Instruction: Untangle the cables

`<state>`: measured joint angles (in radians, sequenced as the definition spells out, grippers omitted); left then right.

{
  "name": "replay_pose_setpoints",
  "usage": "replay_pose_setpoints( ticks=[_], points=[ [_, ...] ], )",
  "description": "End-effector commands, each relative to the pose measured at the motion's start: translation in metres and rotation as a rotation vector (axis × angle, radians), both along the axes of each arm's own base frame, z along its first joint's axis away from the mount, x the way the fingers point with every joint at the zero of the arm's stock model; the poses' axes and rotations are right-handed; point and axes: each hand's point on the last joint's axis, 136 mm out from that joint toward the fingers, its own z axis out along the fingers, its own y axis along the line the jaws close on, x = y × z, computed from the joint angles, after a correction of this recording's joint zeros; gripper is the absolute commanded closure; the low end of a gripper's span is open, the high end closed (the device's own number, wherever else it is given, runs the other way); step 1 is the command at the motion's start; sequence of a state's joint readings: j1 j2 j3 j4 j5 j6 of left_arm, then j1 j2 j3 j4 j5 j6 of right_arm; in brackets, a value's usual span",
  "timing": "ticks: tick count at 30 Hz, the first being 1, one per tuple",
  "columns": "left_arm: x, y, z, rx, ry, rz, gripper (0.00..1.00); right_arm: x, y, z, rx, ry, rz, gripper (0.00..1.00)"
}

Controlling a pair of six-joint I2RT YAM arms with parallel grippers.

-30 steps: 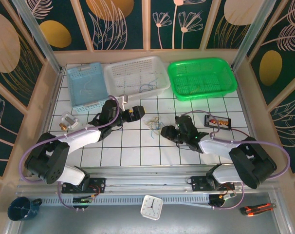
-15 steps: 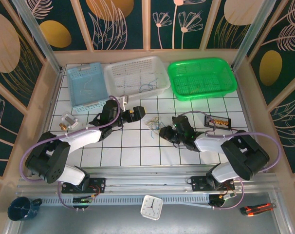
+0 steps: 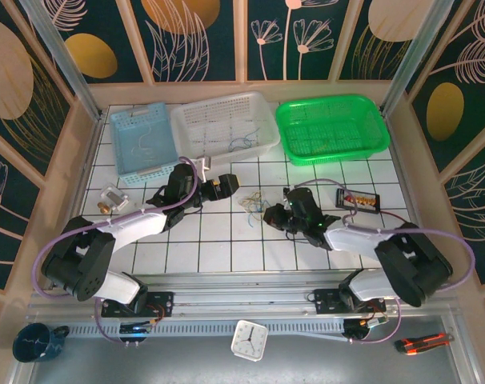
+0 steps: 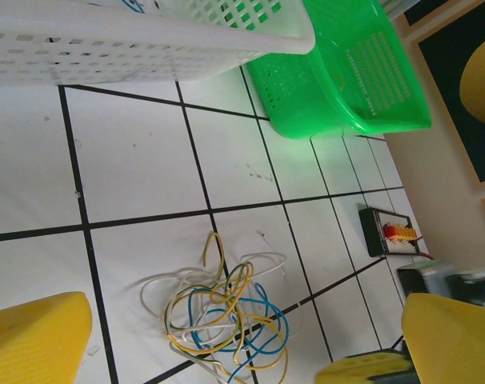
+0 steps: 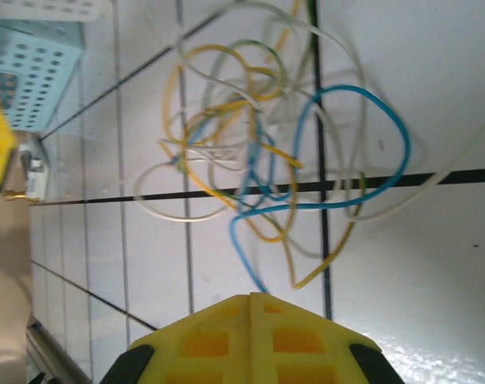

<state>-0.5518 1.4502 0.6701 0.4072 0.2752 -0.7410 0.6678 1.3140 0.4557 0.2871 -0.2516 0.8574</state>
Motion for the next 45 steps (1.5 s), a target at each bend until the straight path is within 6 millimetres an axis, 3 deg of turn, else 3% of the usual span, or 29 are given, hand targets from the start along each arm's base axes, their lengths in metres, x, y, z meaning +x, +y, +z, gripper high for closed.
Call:
replay_pose_setpoints(
  ticks=[1, 6, 10, 14, 28, 35, 45],
  points=[
    [0.006, -0.001, 0.023, -0.001, -0.083, 0.008, 0.01, 0.008, 0.002, 0.040, 0.007, -0.105, 0.010, 1.00],
    [0.008, 0.000, 0.027, -0.005, -0.091, 0.021, 0.01, 0.010, -0.001, 0.052, -0.018, -0.122, 0.002, 1.00],
    [0.005, -0.002, 0.026, -0.020, -0.082, 0.004, 0.01, 0.006, -0.001, 0.036, -0.006, -0.070, -0.012, 0.72],
    [0.003, -0.004, 0.024, -0.031, -0.076, -0.010, 0.01, 0.005, -0.002, 0.022, 0.017, -0.039, -0.033, 0.61],
    [0.003, -0.007, 0.026, -0.043, -0.074, -0.018, 0.01, 0.008, 0.010, -0.011, 0.049, 0.042, -0.038, 0.62],
    [0.003, -0.007, 0.027, -0.046, -0.079, -0.021, 0.01, 0.004, 0.011, -0.009, 0.048, 0.043, -0.033, 0.63],
    [0.002, -0.008, 0.026, -0.049, -0.082, -0.028, 0.01, -0.014, -0.007, -0.014, -0.002, 0.057, -0.068, 0.63]
  ],
)
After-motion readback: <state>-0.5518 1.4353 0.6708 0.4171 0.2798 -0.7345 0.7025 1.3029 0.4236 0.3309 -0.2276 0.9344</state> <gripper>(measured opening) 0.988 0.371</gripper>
